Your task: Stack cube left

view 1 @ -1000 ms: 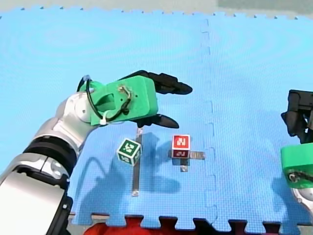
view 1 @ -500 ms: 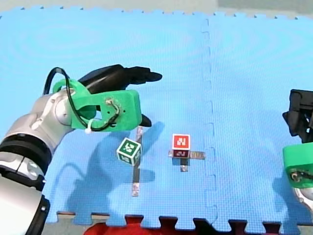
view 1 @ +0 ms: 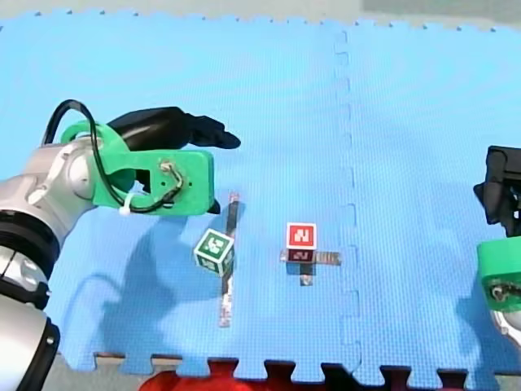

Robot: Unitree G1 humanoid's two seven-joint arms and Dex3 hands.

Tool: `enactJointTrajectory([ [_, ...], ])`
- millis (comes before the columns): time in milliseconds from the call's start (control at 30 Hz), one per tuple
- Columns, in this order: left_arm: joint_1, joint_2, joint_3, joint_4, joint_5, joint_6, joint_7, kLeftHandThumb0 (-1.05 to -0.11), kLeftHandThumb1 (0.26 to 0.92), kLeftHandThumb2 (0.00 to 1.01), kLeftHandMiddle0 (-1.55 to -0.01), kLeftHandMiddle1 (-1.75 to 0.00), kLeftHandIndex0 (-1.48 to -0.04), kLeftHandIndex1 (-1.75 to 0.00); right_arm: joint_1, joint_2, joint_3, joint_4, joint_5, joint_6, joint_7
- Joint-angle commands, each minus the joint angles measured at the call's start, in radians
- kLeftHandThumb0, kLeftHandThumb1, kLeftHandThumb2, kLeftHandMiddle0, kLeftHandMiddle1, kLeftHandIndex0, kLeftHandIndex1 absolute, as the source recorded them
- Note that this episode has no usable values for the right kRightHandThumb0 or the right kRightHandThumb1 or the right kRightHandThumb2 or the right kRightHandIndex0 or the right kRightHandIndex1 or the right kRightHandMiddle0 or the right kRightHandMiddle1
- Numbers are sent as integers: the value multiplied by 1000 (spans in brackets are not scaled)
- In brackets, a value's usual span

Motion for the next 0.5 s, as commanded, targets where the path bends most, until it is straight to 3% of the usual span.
enactJointTrajectory([
  [0, -5, 10, 0, -3, -3, 2, -4, -921, 738, 0, -852, -1746, -640, -52, -1, -8, -3, 0, 3, -5, 0],
  [233, -1, 15, -1, 2, -5, -5, -4, -930, 740, 1, -854, -1746, -664, -45, -4, -13, -5, -3, 4, -6, 1],
  [467, 21, 33, 3, -9, -12, -31, -12, -937, 741, 1, -862, -1746, -653, -26, 4, -17, -7, -19, 3, -11, 3],
])
